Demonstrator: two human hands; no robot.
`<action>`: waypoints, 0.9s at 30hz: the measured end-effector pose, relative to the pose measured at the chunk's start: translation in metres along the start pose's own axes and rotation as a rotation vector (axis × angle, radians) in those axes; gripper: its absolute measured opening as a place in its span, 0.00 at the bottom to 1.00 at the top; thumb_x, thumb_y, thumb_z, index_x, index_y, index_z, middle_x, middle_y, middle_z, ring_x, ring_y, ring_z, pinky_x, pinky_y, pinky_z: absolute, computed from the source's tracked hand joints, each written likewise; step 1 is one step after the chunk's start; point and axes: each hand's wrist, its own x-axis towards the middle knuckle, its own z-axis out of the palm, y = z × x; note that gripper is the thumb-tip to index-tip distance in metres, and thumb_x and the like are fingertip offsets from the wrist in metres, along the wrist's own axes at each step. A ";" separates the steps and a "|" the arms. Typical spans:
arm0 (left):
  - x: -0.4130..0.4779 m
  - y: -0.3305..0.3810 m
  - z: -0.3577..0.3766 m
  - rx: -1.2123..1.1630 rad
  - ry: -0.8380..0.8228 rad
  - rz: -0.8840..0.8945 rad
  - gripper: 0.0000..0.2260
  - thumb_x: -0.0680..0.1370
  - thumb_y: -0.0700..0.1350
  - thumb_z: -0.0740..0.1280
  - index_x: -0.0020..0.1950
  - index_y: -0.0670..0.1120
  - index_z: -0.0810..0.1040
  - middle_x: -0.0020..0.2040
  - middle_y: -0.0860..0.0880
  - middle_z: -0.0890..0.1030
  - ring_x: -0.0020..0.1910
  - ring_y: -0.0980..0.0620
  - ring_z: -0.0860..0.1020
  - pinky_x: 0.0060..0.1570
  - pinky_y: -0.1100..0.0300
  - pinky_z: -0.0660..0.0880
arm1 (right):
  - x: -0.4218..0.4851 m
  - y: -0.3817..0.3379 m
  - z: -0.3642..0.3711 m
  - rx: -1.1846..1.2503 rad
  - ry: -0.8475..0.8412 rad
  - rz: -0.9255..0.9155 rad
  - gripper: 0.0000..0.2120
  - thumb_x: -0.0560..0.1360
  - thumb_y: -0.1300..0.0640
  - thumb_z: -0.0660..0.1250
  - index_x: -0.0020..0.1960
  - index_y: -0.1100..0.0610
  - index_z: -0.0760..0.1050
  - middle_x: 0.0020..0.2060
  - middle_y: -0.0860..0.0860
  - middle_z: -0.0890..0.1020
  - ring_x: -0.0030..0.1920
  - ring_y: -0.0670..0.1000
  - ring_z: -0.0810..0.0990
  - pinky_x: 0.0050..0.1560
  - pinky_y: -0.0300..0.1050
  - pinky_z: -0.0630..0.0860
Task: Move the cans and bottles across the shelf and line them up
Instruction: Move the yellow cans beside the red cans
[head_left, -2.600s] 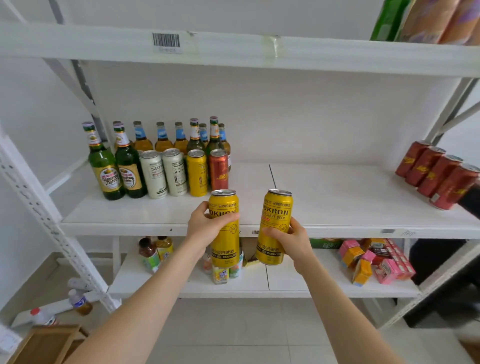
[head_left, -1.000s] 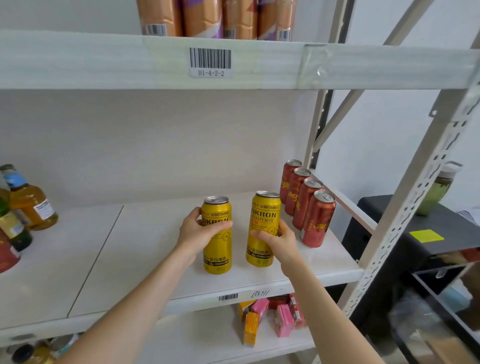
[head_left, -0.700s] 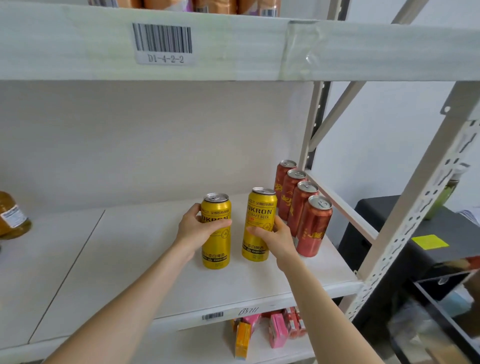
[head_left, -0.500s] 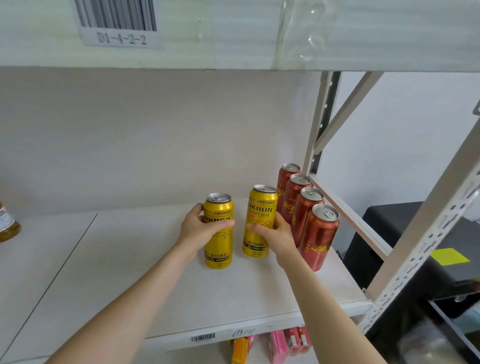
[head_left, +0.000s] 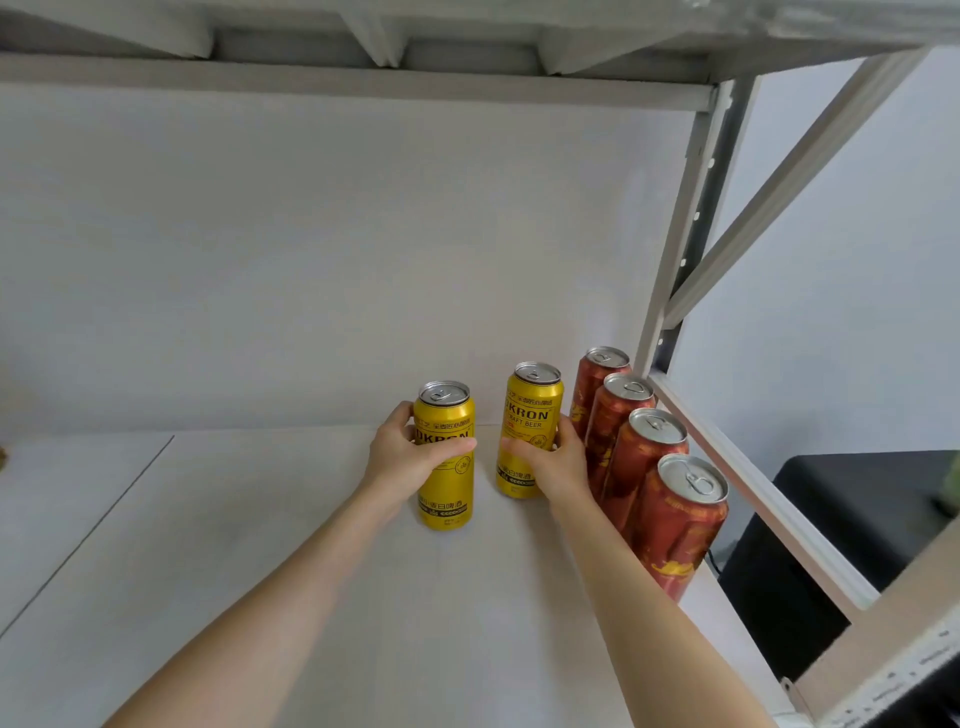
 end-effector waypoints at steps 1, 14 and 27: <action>0.002 -0.001 0.000 0.001 0.002 0.002 0.23 0.62 0.47 0.83 0.53 0.53 0.79 0.49 0.53 0.85 0.48 0.54 0.84 0.47 0.56 0.79 | 0.005 0.002 0.002 -0.004 0.009 -0.006 0.24 0.66 0.62 0.78 0.59 0.54 0.74 0.48 0.48 0.82 0.47 0.45 0.81 0.41 0.37 0.74; 0.012 -0.005 -0.003 -0.029 -0.028 0.026 0.23 0.62 0.45 0.83 0.54 0.50 0.79 0.48 0.51 0.86 0.47 0.53 0.84 0.46 0.57 0.79 | 0.026 0.014 0.009 -0.002 -0.040 -0.037 0.29 0.68 0.61 0.77 0.65 0.52 0.70 0.56 0.49 0.80 0.55 0.50 0.80 0.52 0.43 0.76; 0.002 -0.004 -0.008 0.065 -0.105 0.052 0.25 0.55 0.62 0.79 0.49 0.61 0.80 0.52 0.54 0.84 0.52 0.52 0.83 0.55 0.46 0.80 | -0.049 0.045 0.016 -0.190 -0.271 -0.038 0.38 0.66 0.61 0.78 0.72 0.51 0.67 0.63 0.48 0.74 0.63 0.48 0.75 0.61 0.45 0.74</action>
